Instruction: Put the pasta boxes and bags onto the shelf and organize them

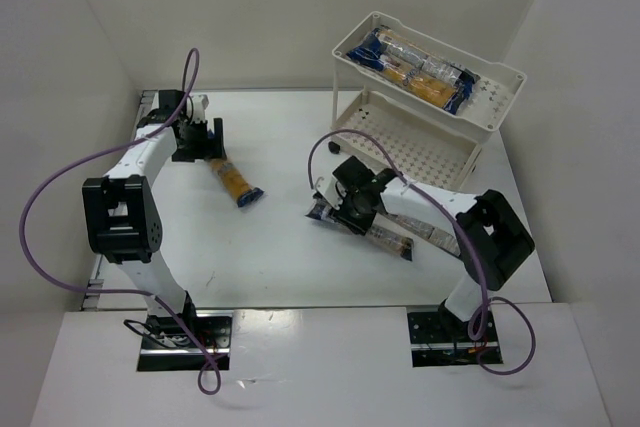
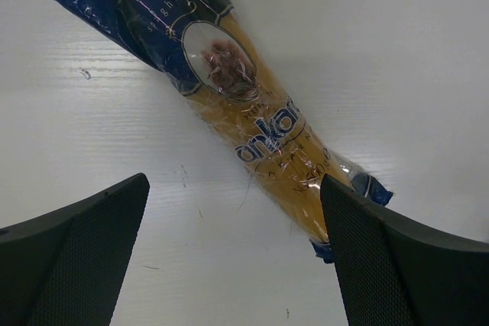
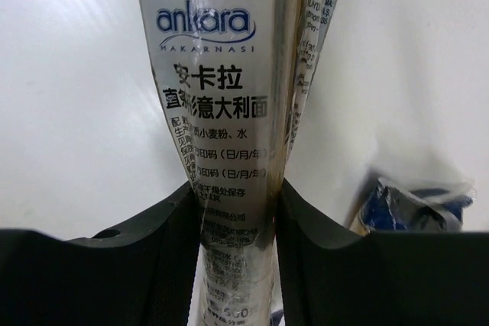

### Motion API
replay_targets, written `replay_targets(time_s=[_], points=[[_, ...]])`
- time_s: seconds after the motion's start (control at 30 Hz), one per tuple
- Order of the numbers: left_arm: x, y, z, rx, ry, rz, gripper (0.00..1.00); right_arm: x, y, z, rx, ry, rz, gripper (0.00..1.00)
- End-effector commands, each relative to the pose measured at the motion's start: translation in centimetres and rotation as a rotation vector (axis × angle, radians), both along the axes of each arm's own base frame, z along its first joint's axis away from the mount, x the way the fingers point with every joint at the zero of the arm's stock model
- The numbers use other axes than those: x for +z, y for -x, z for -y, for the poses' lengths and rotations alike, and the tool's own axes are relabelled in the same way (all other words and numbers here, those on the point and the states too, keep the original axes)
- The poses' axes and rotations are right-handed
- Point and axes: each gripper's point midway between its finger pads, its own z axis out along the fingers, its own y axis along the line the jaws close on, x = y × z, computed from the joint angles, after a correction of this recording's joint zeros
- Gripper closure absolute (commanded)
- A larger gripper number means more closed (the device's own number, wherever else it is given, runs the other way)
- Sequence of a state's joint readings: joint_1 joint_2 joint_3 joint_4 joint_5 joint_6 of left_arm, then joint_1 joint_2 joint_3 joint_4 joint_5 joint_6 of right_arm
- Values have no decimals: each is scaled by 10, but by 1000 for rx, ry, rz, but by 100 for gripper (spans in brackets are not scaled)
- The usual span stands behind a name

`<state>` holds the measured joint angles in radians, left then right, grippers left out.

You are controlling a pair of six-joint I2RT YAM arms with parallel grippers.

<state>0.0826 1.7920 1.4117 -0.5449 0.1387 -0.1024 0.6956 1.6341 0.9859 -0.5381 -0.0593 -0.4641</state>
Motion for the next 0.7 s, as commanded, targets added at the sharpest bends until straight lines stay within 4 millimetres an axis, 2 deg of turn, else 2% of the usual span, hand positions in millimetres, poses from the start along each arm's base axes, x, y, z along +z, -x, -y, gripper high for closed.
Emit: replay_targets(time_s=[0.0,0.03,0.1,0.13,0.2,0.23,0.27,0.3,0.33,0.4,0.43,0.5,0.53,0.6,0.63,0.67], points=[[28,-11,-4,-15,-26,96,0,85,-30,-44,-12,-133,124,100],[29,-9,-6,-9,-35,98,0,121,-44,-59,-8,-180,191,100],[29,-6,-8,-12,-51,99,0,153,-45,-64,8,-176,246,100],[35,-6,-8,-12,-52,112,0,184,-46,-73,22,-197,320,100],[34,-3,-10,-13,-67,116,0,207,-42,-76,29,-199,361,100],[41,-2,-10,-12,-68,131,0,233,-42,-81,16,-236,418,100],[37,0,-10,-13,-67,120,0,249,-44,-81,-3,-261,448,100],[42,0,-12,-14,-81,134,0,261,-47,-81,-14,-275,475,100],[47,1,-12,-14,-82,146,0,286,-55,-77,-51,-291,540,100],[43,3,-13,-8,-90,136,0,317,-65,-73,-67,-304,637,100],[47,3,-15,-8,-105,146,0,349,-69,-70,-84,-338,702,100],[46,5,-18,-8,-120,137,0,383,-79,-66,-115,-355,794,100],[50,6,-20,2,-133,144,0,431,-79,-62,-145,-432,879,100],[48,8,-22,-2,-146,133,0,470,-87,-53,-183,-437,994,100],[45,10,-24,-4,-159,124,0,514,-86,-42,-222,-496,1100,100],[45,10,-25,-12,-165,124,0,533,-87,-31,-254,-490,1167,100]])
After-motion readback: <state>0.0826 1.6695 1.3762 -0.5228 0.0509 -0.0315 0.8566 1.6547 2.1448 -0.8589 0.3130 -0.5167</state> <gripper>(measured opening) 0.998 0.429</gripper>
